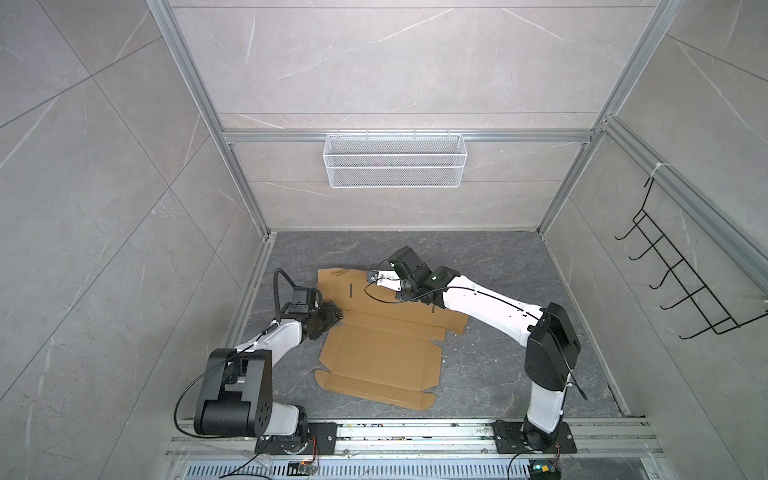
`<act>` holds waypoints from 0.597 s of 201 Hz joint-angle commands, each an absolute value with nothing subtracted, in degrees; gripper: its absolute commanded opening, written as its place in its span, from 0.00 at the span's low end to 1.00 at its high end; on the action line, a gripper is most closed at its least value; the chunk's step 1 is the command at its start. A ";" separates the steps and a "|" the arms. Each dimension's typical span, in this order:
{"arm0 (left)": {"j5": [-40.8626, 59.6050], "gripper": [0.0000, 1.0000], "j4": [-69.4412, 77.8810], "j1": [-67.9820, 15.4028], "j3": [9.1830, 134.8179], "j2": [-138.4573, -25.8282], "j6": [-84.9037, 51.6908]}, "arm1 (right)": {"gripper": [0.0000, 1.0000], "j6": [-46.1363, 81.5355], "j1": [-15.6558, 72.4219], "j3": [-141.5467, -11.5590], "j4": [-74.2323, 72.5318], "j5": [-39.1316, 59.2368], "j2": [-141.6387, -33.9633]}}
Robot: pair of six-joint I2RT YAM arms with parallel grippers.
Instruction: Fold the paper box
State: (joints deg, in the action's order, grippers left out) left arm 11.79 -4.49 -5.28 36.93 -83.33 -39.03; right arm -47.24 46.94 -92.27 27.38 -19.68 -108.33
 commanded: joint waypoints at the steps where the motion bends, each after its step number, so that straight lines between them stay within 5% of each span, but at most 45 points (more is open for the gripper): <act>1: 10.29 0.76 1.47 -5.39 37.00 -86.24 -37.99 | 0.00 -47.43 46.85 -93.88 29.01 -19.17 -109.39; 120: 16.08 0.71 1.77 -7.47 38.14 -86.29 -37.70 | 0.00 -47.29 46.80 -93.01 28.47 -19.69 -108.95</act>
State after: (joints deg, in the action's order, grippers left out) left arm 13.04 4.51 -6.85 37.08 -87.68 -38.81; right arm -47.24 46.68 -92.27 27.62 -20.12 -108.33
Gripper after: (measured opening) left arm 0.718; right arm 0.049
